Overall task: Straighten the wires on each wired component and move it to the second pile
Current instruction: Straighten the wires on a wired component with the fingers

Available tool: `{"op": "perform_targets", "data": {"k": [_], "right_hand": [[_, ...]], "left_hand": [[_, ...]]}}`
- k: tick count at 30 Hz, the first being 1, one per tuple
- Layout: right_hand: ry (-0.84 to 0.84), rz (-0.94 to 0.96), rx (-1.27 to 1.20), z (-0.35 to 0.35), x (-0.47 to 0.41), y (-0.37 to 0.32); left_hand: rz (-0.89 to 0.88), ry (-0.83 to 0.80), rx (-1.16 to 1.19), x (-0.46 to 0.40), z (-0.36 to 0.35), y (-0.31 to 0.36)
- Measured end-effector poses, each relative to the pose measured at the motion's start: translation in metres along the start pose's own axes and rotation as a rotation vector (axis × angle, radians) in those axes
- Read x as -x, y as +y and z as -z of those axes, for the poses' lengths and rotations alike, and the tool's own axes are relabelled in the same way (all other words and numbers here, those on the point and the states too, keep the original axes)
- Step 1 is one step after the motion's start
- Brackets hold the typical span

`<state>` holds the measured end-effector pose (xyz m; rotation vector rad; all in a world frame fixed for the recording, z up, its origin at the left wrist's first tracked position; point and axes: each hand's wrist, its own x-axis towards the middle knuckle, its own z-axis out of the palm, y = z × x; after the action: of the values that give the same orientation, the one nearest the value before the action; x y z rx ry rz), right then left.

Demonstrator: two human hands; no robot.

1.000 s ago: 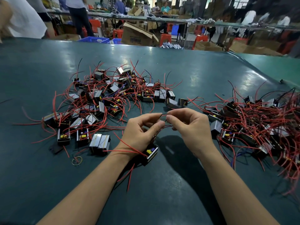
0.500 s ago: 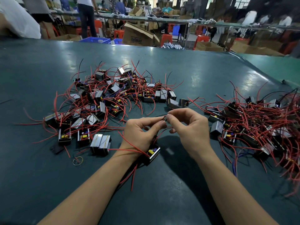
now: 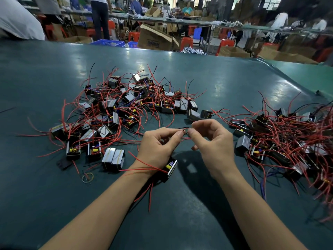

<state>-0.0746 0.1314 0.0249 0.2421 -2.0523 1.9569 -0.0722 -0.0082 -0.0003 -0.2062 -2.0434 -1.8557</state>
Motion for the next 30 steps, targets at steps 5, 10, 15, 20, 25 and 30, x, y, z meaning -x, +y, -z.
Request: {"op": "perform_targets", "data": {"k": [5,10,15,20,25,30], "right_hand": [[0.052,0.026,0.085,-0.004,0.004,0.005],[0.039,0.535,0.507,0.0,0.006,0.004],[0.039,0.673,0.584,0.004,0.0,0.006],[-0.181,0.104,0.222,0.013,-0.007,0.0],[-0.232,-0.062,0.257,0.013,-0.007,0.003],[-0.05,0.209,0.635,0.002,0.001,0.005]], "left_hand": [[-0.01,0.035,-0.088,-0.002,0.0,-0.003],[0.007,0.001,-0.079,0.0,0.001,-0.001],[0.003,-0.032,-0.053,0.002,0.002,0.004],[-0.059,-0.073,-0.064,0.004,0.006,0.01],[-0.132,-0.064,-0.164,0.007,0.006,0.009],[-0.219,-0.065,-0.284,0.008,0.004,0.007]]}}
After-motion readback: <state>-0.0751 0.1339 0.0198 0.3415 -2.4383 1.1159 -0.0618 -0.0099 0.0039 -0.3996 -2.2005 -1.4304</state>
